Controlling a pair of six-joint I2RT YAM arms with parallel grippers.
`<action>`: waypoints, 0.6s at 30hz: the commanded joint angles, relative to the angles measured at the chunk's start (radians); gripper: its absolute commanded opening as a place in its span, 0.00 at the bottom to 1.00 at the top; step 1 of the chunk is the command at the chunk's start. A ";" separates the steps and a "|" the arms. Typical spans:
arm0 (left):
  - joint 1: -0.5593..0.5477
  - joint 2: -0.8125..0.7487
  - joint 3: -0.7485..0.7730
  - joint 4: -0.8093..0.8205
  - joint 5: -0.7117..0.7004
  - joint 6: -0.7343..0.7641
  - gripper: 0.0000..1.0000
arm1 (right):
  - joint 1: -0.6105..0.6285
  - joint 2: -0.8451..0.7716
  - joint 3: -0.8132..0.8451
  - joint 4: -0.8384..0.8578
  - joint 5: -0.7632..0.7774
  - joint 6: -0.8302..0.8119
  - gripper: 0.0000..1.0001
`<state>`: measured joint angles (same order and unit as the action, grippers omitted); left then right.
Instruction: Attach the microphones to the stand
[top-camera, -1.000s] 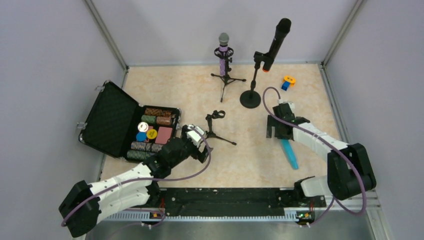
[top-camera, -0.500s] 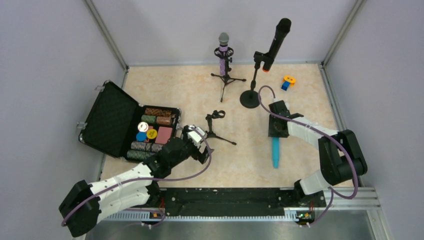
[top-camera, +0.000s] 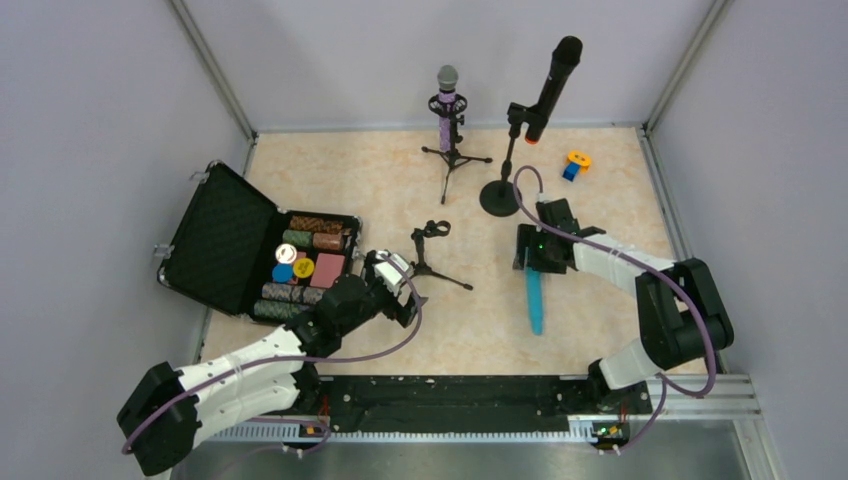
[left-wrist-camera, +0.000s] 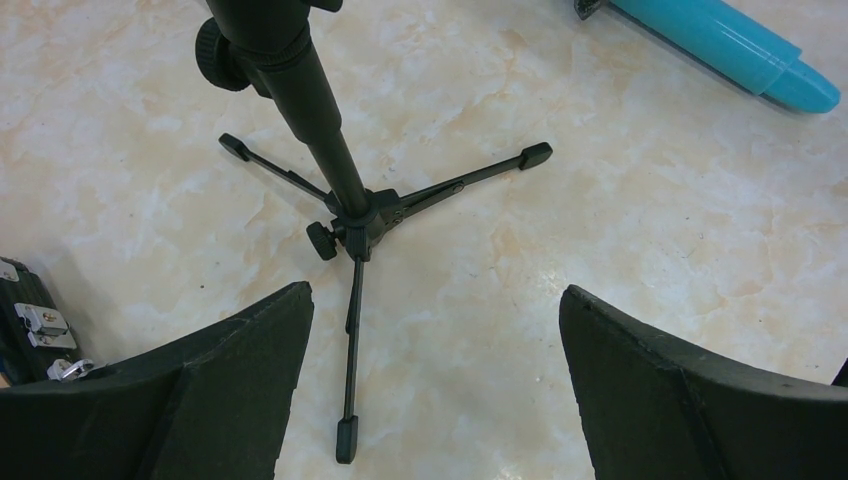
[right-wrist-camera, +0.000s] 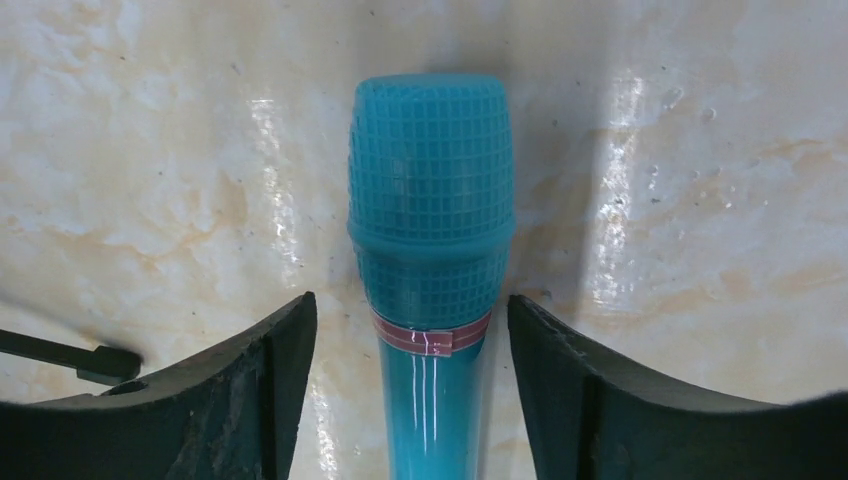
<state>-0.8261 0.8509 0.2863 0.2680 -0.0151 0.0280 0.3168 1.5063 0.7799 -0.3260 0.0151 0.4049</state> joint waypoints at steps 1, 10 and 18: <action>-0.002 -0.001 0.028 0.039 0.010 -0.005 0.97 | 0.005 0.006 -0.032 -0.053 0.032 -0.049 0.78; -0.002 0.034 0.049 0.055 0.010 -0.020 0.96 | 0.043 0.004 -0.019 -0.093 0.088 -0.095 0.77; -0.002 -0.011 0.080 0.014 0.032 -0.007 0.96 | 0.107 0.129 0.033 -0.108 0.119 -0.098 0.58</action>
<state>-0.8261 0.8772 0.3092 0.2649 0.0048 0.0238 0.3939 1.5455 0.8154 -0.3878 0.1528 0.3042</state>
